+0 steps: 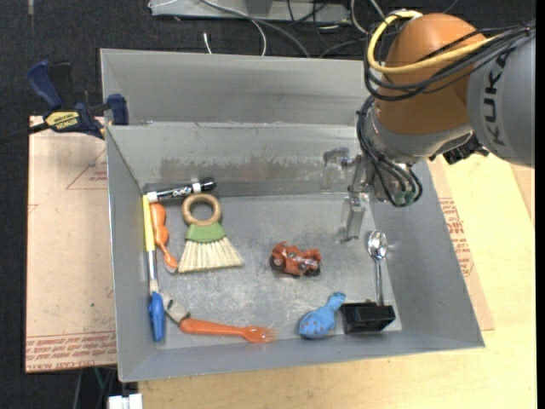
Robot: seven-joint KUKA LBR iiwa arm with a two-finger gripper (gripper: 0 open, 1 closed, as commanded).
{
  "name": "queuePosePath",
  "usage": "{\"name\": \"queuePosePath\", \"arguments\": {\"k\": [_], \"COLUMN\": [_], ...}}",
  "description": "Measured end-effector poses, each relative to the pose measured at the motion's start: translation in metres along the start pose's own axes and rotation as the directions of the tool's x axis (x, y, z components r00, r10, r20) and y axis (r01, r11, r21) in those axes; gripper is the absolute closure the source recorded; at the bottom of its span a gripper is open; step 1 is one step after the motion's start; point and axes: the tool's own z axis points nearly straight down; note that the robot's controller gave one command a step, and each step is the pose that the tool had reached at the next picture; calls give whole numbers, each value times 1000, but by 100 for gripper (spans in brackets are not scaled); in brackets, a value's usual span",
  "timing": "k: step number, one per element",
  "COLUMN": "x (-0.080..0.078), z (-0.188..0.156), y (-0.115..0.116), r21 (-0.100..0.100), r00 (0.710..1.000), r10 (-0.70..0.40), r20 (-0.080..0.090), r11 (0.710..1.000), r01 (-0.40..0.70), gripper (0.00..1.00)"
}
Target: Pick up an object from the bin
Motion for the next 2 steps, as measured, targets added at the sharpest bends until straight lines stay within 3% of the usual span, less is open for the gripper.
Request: {"name": "queuePosePath", "arguments": {"k": [1, 2], "x": [-1, 4], "z": [-5, 69], "y": [0, 4], "r21": [0, -2], "r00": [1000, 998], "r10": [0, 69], "r20": [8, 11], "r11": [1000, 998], "r01": [0, -68], "gripper": [0, 0]}}
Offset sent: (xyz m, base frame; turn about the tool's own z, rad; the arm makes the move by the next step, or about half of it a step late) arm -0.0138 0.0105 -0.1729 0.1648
